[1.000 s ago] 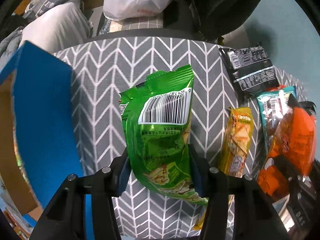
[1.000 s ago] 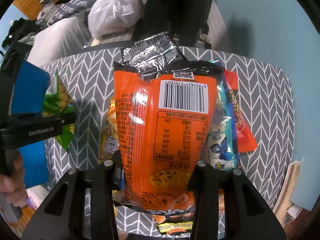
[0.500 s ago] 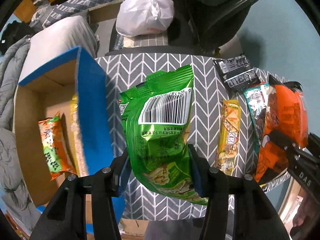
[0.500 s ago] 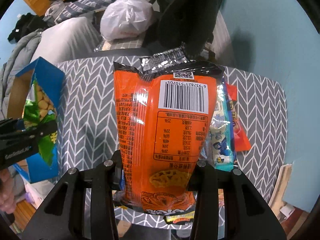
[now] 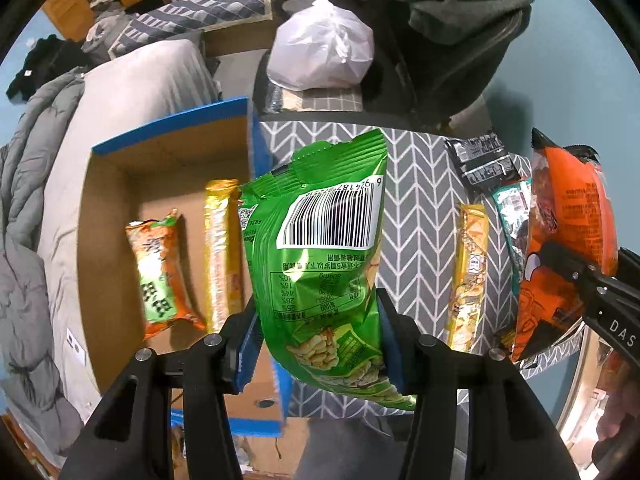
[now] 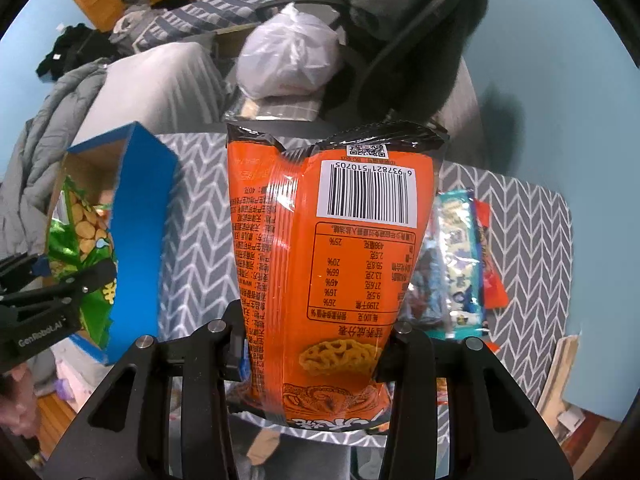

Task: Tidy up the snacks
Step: 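Carry both bags over the cardboard box and open both tools to drop them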

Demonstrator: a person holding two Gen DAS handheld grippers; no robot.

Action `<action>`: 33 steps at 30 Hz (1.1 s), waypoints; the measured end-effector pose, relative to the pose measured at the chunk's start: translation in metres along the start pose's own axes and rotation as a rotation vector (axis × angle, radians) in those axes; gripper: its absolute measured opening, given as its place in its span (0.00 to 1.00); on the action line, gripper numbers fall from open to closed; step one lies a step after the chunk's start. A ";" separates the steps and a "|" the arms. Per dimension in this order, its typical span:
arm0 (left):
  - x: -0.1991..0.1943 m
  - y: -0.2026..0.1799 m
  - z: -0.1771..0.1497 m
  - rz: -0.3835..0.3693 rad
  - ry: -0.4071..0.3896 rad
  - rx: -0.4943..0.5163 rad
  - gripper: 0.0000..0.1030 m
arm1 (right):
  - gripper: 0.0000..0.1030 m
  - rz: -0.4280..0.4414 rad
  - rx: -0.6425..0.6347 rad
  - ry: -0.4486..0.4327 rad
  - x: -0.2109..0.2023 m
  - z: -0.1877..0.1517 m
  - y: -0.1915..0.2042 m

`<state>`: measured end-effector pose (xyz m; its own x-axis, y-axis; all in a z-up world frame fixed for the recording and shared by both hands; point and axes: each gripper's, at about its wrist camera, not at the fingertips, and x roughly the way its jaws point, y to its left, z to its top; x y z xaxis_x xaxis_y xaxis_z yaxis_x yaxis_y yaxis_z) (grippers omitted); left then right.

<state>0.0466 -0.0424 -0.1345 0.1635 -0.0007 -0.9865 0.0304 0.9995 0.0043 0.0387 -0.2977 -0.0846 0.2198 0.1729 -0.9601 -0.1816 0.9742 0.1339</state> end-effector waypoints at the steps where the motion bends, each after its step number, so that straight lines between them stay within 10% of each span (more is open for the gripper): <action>1: -0.001 0.004 -0.001 0.002 -0.001 -0.005 0.51 | 0.38 0.004 -0.005 -0.002 0.001 0.000 0.005; 33: -0.012 0.156 -0.022 0.070 -0.018 -0.222 0.51 | 0.39 0.170 -0.271 0.016 0.036 0.035 0.207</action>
<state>0.0275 0.1144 -0.1254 0.1752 0.0706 -0.9820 -0.1991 0.9793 0.0349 0.0430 -0.0846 -0.0830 0.1498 0.3255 -0.9336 -0.4639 0.8570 0.2244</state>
